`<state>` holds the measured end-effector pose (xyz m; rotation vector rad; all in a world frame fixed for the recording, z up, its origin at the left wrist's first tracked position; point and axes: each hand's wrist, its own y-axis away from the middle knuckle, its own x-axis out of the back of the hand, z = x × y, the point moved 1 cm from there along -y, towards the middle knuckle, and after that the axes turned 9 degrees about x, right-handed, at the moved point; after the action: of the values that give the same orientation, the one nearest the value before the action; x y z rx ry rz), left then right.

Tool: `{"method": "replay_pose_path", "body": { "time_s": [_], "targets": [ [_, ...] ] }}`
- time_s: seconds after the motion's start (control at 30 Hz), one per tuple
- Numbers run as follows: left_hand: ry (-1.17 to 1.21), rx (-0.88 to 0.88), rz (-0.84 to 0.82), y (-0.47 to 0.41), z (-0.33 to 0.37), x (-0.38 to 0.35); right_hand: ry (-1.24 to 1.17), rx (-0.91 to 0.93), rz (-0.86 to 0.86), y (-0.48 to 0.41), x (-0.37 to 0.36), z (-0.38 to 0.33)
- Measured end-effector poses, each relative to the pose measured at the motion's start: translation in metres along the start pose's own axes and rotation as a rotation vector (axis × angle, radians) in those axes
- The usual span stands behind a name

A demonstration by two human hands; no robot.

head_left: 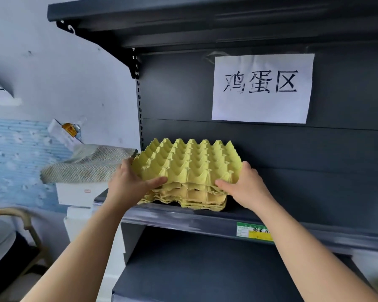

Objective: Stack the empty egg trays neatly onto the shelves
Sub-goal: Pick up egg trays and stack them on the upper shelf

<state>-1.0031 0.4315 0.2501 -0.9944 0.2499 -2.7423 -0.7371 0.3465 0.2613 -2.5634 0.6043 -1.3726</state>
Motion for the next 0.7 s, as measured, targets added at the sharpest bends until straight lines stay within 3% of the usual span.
{"method": "replay_pose_path", "body": {
  "time_s": [0.17, 0.27, 0.43, 0.7],
  "targets": [
    [-0.180, -0.219, 0.259, 0.020, 0.006, -0.008, 0.129, 0.109, 0.065, 0.013, 0.009, -0.004],
    [-0.190, -0.415, 0.293, 0.043, 0.016, -0.022, 0.180, 0.196, 0.127, 0.029, 0.018, -0.004],
    [-0.122, -0.624, 0.189, 0.094, 0.043, -0.060, 0.297, 0.240, 0.183, 0.070, 0.039, 0.020],
    [-0.010, -0.812, -0.069, 0.200, 0.102, -0.147, 0.375, 0.109, 0.265, 0.162, 0.098, 0.113]
  ]
}}
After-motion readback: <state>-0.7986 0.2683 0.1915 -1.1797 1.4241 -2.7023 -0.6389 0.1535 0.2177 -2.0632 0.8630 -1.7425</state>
